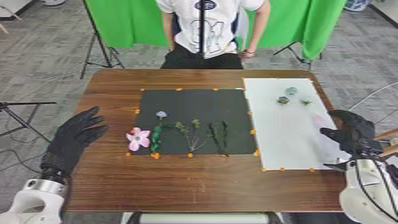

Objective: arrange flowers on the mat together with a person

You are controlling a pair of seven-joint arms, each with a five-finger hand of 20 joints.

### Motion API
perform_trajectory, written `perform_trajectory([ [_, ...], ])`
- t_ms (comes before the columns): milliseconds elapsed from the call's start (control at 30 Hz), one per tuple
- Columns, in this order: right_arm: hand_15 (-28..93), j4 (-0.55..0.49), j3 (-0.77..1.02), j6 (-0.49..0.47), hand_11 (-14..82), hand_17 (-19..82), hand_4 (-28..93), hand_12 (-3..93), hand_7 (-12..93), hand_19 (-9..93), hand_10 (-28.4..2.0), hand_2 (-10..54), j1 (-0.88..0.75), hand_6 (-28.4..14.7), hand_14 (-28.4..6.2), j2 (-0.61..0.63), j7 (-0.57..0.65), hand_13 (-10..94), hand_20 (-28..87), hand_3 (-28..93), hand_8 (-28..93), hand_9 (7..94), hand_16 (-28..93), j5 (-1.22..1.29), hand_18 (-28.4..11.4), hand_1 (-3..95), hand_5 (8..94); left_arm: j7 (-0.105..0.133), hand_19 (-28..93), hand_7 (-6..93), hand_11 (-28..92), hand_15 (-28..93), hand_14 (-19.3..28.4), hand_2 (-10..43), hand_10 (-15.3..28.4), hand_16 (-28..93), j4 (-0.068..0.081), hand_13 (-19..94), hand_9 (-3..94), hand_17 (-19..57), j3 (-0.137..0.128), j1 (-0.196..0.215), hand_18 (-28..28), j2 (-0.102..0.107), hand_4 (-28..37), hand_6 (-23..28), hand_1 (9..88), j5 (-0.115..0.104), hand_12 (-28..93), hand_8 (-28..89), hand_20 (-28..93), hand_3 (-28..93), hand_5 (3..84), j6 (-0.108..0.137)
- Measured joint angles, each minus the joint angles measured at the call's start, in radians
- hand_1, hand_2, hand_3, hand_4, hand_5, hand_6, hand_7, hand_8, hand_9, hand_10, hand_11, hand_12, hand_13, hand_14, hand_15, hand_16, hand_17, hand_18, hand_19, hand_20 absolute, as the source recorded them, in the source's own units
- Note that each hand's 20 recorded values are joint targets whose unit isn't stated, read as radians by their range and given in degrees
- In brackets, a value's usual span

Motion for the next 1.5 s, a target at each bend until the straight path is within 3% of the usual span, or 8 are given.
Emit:
perform_trajectory([
  [133, 22, 0.006, -0.022, -0.008, 16.4, 10, -28, 21.2, 29, 47, -9.8, -9.5, 0.049, -2.5, -6.6, 0.010, 0.083, 30, 23, 87, -16, 34.7, 25, -0.153, -15.7, 27.8, 35.4, 0.000, 51, 23.3, 29, 50, 14.1, -2.5, 11.8, -3, 0.001, 28, 29.8, -5.9, -0.002, -0.003, 20.8, 0.007, -24.8, 2.9, 25.5, 0.000, 18, -11, 13, 69, 33.1, 0.000],
  [400, 40, 0.008, -0.039, -0.155, 25.6, 13, -28, 22.1, 32, 52, -9.5, -9.5, 0.097, -1.0, -5.6, 0.048, -0.045, 41, 27, 87, -17, 45.0, 21, -0.161, -16.0, 29.1, 42.6, -0.003, 51, 23.3, 29, 50, 14.2, -2.6, 11.8, -3, 0.000, 28, 29.9, -5.9, -0.022, 0.001, 20.8, 0.007, -24.9, 3.0, 25.6, 0.001, 18, -11, 13, 70, 33.2, -0.002],
  [667, 54, 0.070, -0.192, -0.197, 38.2, 16, -28, 25.1, 38, 58, -8.9, -9.5, 0.218, 1.5, -5.3, 0.103, -0.041, 49, 31, 86, -19, 53.4, 20, -0.151, -14.9, 30.8, 49.8, -0.006, 51, 23.3, 28, 50, 14.2, -2.5, 11.8, -3, 0.000, 28, 29.8, -5.9, -0.023, 0.000, 20.8, 0.011, -24.9, 2.9, 25.6, 0.002, 18, -11, 13, 69, 33.2, -0.003],
  [967, 60, 0.135, -0.390, -0.240, 42.1, 18, -28, 27.0, 42, 60, -8.0, -9.5, 0.390, 3.4, -4.9, 0.137, -0.030, 54, 33, 85, -17, 58.8, 21, -0.197, -14.0, 34.6, 54.5, -0.010, 51, 23.2, 29, 50, 14.2, -2.4, 11.8, -3, 0.001, 28, 29.8, -6.0, -0.023, -0.003, 20.8, 0.017, -24.7, 2.9, 25.6, 0.002, 18, -11, 13, 69, 33.1, -0.006],
  [1033, 60, 0.145, -0.416, -0.242, 37.8, 20, -28, 33.6, 46, 60, -7.3, -9.5, 0.419, 3.3, -4.5, 0.137, -0.019, 56, 34, 81, -7, 62.2, 21, -0.206, -13.7, 38.0, 54.7, -0.012, 51, 23.2, 29, 50, 14.2, -2.4, 11.8, -3, 0.001, 28, 29.8, -6.0, -0.022, -0.005, 20.8, 0.017, -24.7, 2.9, 25.6, 0.002, 18, -11, 13, 69, 33.1, -0.008],
  [1167, 53, 0.164, -0.430, -0.239, 23.7, 26, -28, 48.8, 52, 63, -5.0, -9.5, 0.446, 4.4, -1.1, 0.135, -0.001, 67, 38, 77, -3, 75.7, 37, -0.219, -12.6, 48.0, 62.3, -0.013, 51, 23.2, 28, 50, 14.3, -2.5, 11.8, -3, 0.001, 28, 29.8, -6.0, -0.022, -0.008, 20.8, 0.018, -24.7, 3.0, 25.6, 0.003, 18, -11, 13, 69, 33.1, -0.009],
  [1300, 50, 0.208, -0.475, -0.189, 20.8, 31, -28, 48.9, 50, 64, -4.1, -9.5, 0.480, 3.9, -1.1, 0.136, 0.001, 73, 39, 76, -3, 83.2, 39, -0.230, -11.2, 51.6, 71.0, -0.014, 51, 23.1, 28, 50, 14.2, -2.5, 11.8, -3, 0.001, 28, 29.8, -6.0, -0.024, -0.007, 20.8, 0.018, -24.8, 3.0, 25.6, 0.003, 18, -11, 13, 70, 33.1, -0.009],
  [1500, 47, 0.240, -0.493, -0.116, 18.7, 34, -28, 49.8, 48, 64, -3.8, -9.5, 0.494, 3.4, -1.2, 0.135, -0.017, 76, 39, 77, -2, 85.9, 40, -0.229, -11.3, 52.1, 73.6, -0.014, 51, 23.1, 28, 50, 14.1, -2.4, 11.9, -3, 0.001, 28, 29.7, -6.0, -0.024, -0.006, 20.8, 0.021, -24.7, 3.0, 25.8, 0.002, 18, -11, 13, 69, 33.2, -0.009],
])
